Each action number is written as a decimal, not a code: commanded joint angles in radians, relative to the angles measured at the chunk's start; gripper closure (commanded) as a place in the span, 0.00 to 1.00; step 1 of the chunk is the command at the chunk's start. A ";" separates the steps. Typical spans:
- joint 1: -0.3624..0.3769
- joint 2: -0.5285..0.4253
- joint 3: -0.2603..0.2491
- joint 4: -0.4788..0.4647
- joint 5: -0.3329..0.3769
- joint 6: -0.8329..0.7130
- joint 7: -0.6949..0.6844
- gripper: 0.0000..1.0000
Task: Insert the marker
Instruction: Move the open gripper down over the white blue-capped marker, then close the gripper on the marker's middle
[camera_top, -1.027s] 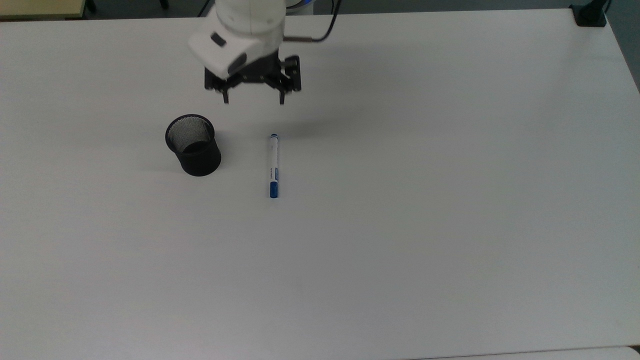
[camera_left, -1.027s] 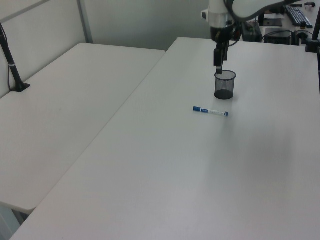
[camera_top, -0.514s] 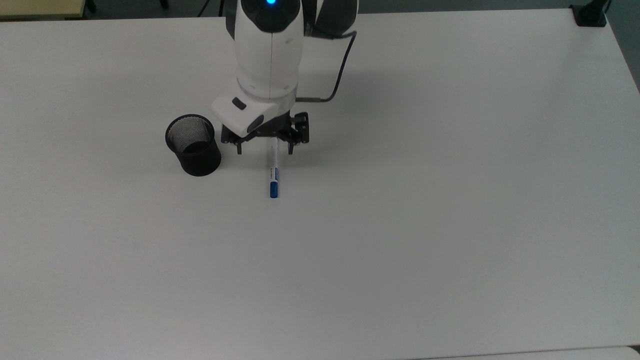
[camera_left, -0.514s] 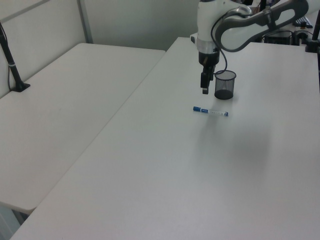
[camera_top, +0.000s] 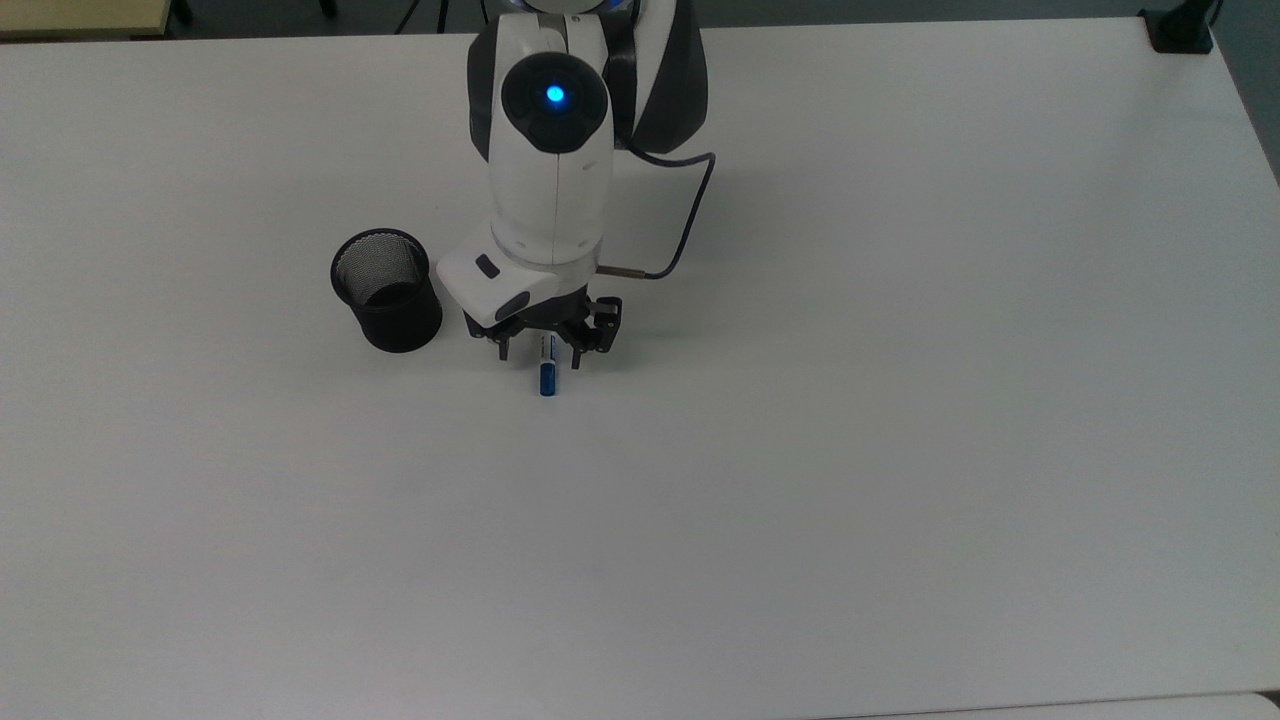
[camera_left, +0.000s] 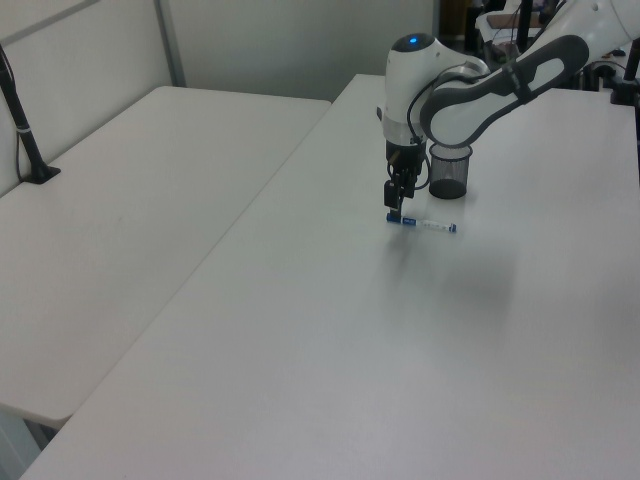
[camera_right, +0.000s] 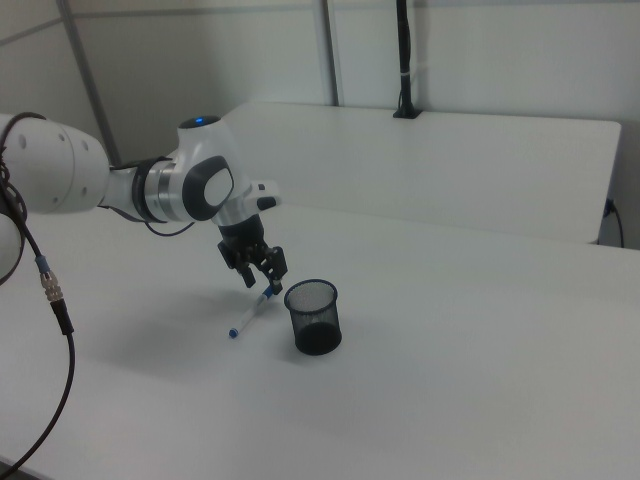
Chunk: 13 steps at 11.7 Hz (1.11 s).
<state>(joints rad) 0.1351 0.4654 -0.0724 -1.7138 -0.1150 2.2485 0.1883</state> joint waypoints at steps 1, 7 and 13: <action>0.009 0.019 0.002 -0.018 -0.021 0.034 0.045 0.32; 0.009 0.016 0.002 -0.017 -0.018 0.034 0.051 1.00; -0.050 -0.244 0.002 -0.033 -0.015 0.019 0.034 1.00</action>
<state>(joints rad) 0.1236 0.3773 -0.0732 -1.6824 -0.1153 2.2653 0.2187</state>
